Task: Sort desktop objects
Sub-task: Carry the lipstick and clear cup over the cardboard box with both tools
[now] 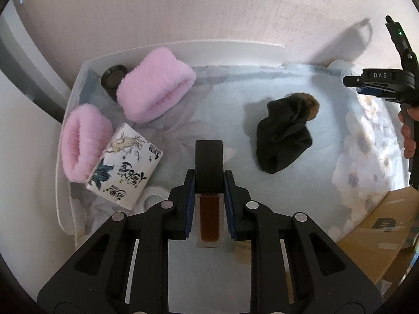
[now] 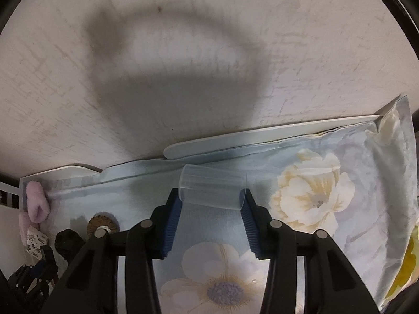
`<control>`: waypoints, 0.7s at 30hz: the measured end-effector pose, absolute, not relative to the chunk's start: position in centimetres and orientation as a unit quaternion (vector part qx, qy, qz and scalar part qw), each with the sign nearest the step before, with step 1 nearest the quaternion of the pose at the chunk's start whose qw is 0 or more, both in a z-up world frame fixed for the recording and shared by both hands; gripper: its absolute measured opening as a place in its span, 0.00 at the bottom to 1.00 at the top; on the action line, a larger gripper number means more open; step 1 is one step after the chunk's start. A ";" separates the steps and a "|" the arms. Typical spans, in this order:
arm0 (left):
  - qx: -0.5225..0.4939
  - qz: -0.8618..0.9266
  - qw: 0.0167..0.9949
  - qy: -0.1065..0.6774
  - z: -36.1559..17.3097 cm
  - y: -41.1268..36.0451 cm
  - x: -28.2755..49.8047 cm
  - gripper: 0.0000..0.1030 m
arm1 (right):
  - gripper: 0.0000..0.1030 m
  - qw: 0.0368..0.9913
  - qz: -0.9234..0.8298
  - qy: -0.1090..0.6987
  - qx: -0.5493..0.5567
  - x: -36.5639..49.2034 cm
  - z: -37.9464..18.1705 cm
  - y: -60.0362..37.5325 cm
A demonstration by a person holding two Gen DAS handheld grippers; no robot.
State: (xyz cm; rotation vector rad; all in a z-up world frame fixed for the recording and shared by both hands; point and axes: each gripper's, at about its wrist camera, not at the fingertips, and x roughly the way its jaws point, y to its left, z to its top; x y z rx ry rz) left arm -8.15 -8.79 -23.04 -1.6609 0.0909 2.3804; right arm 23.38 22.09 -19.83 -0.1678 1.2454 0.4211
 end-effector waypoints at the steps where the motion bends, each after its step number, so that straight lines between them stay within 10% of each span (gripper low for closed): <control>1: -0.567 0.815 0.120 0.030 -22.7 -9.0 -8.1 0.17 | 0.40 0.789 0.196 0.578 -0.076 23.3 -19.5 21.8; 21: -0.523 0.836 0.160 0.042 -12.5 -7.6 -6.2 0.17 | 0.40 0.798 0.279 0.528 -0.082 19.5 -8.6 19.0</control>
